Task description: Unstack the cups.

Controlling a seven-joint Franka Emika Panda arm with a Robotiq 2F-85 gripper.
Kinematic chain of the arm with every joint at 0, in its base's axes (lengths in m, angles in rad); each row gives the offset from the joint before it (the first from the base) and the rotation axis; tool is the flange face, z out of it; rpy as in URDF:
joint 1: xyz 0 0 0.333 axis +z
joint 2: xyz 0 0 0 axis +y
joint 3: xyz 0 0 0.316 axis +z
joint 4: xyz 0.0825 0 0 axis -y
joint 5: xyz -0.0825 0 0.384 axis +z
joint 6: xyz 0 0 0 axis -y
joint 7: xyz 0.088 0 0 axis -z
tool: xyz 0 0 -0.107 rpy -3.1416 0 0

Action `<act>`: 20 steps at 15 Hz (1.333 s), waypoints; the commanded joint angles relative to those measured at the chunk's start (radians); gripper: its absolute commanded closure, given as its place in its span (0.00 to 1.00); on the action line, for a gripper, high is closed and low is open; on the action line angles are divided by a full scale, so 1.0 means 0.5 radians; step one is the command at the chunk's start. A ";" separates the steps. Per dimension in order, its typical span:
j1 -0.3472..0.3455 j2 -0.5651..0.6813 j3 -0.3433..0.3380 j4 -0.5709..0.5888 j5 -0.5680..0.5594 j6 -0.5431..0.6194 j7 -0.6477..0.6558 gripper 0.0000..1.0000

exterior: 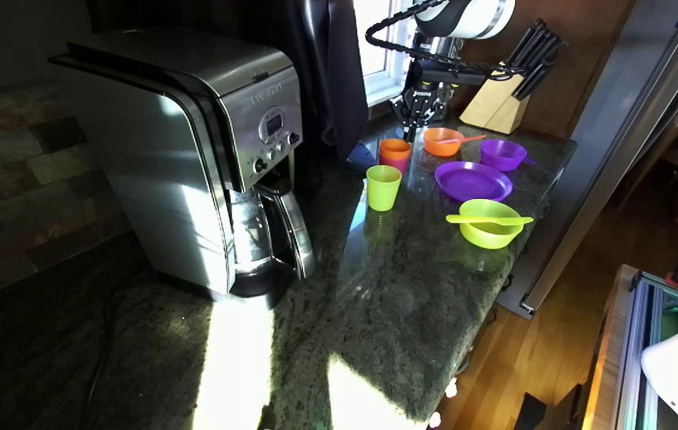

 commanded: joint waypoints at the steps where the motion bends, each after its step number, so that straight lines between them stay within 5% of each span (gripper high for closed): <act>1: 0.004 -0.048 -0.003 -0.048 0.000 0.052 0.003 1.00; 3: 0.006 -0.048 -0.005 -0.044 -0.011 0.055 0.011 0.99; 4: 0.008 -0.048 -0.006 -0.044 -0.014 0.057 0.020 0.74; 7: 0.012 -0.052 -0.009 -0.047 -0.039 0.055 0.018 0.63; 15: 0.014 -0.005 -0.008 -0.036 -0.104 0.053 0.014 0.01; 17: 0.015 0.008 -0.007 -0.033 -0.104 0.051 0.014 0.07; 19: 0.017 0.021 -0.007 -0.030 -0.106 0.047 0.013 0.32; 20: 0.017 0.027 -0.007 -0.029 -0.107 0.044 0.012 0.33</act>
